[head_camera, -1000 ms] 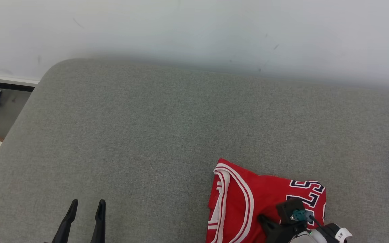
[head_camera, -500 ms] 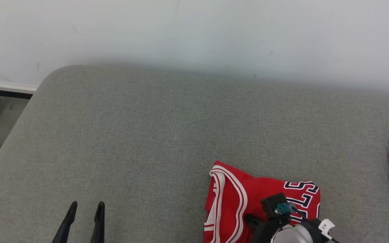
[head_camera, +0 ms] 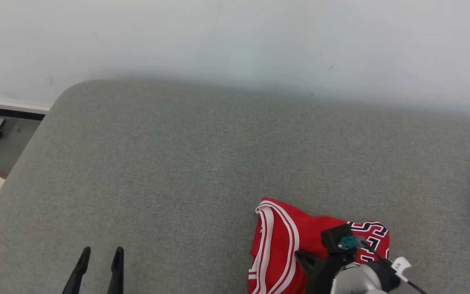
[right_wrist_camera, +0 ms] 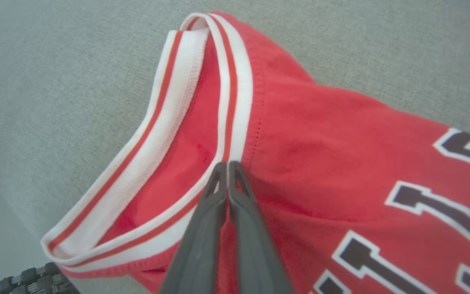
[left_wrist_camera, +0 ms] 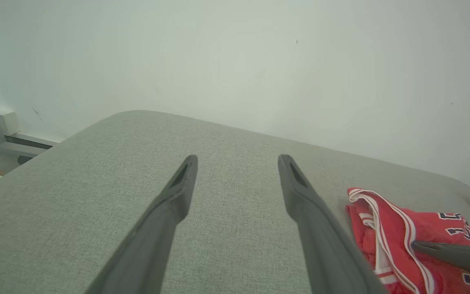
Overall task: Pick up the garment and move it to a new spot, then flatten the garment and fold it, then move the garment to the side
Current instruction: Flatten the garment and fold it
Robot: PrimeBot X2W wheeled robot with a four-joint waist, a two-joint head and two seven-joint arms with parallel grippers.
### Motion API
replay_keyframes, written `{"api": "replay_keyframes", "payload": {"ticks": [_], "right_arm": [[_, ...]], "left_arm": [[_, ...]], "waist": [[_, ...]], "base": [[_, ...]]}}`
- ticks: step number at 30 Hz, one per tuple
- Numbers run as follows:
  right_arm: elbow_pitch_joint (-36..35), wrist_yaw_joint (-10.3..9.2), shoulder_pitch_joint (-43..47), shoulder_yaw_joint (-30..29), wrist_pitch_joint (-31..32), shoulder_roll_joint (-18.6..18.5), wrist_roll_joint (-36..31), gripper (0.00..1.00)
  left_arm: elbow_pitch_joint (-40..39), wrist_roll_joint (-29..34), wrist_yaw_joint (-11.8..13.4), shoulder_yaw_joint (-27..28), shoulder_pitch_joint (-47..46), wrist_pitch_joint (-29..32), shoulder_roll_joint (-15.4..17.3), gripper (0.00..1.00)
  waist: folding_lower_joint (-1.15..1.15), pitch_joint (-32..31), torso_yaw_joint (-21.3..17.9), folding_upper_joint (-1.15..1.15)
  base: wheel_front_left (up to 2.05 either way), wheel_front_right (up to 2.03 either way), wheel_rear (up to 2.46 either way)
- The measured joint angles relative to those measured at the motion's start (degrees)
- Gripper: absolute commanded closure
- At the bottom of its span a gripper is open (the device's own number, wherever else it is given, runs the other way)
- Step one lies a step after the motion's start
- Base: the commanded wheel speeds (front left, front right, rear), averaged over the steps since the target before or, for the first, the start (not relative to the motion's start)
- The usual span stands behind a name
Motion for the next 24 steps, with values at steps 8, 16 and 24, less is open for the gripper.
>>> {"api": "replay_keyframes", "payload": {"ticks": [8, 16, 24], "right_arm": [[-18.5, 0.0, 8.3, -7.2, 4.1, -0.2, 5.6, 0.0], [-27.4, 0.0, 14.8, -16.0, -3.8, 0.4, 6.3, 0.0], [-21.5, 0.0, 15.9, -18.4, -17.2, 0.4, 7.0, 0.0]], "left_arm": [[-0.9, 0.9, 0.0, 3.4, 2.5, 0.0, -0.6, 0.0], [-1.0, 2.0, 0.0, 5.9, 3.2, 0.0, -2.6, 0.0], [0.7, 2.7, 0.0, 7.6, 3.3, 0.0, -4.1, 0.0]], "waist": [[0.0, -1.1, -1.6, 0.0], [0.0, -3.4, -5.2, 0.0], [0.0, -5.5, -7.6, 0.0]], "base": [[0.0, 0.0, 0.0], [0.0, 0.0, 0.0], [0.0, 0.0, 0.0]]}}
